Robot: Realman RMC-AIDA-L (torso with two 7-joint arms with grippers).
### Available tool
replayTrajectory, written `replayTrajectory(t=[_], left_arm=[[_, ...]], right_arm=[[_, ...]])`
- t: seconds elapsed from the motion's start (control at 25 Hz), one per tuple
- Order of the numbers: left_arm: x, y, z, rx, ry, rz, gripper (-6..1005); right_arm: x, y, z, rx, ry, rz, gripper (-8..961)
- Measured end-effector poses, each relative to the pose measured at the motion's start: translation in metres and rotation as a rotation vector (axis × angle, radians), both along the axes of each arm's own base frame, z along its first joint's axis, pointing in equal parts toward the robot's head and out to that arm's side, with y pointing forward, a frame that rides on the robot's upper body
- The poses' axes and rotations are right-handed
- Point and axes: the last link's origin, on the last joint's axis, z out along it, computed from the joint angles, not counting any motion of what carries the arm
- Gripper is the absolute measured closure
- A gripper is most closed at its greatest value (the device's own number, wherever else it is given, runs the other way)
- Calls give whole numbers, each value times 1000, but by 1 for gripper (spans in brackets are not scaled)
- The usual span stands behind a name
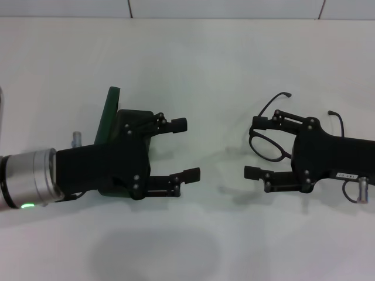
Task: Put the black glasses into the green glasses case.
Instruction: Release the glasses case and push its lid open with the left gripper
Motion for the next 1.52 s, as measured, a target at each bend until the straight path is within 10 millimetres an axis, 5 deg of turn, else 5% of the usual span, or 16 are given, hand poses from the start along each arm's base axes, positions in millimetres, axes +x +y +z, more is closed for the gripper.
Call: replayTrajectory(t=[0.6, 0.84, 1.04, 1.52], left_arm=[[-3, -2, 3, 21, -23, 25, 114], [-2, 27, 36, 19, -85, 181, 114], [-6, 63, 68, -94, 66, 465, 115], [-21, 56, 77, -60, 392, 766, 122]], right_arm=[[1, -4, -5, -4, 7, -15, 69], [3, -6, -4, -3, 9, -21, 70], [6, -6, -2, -3, 3, -27, 70], [16, -12, 0, -1, -6, -46, 72]])
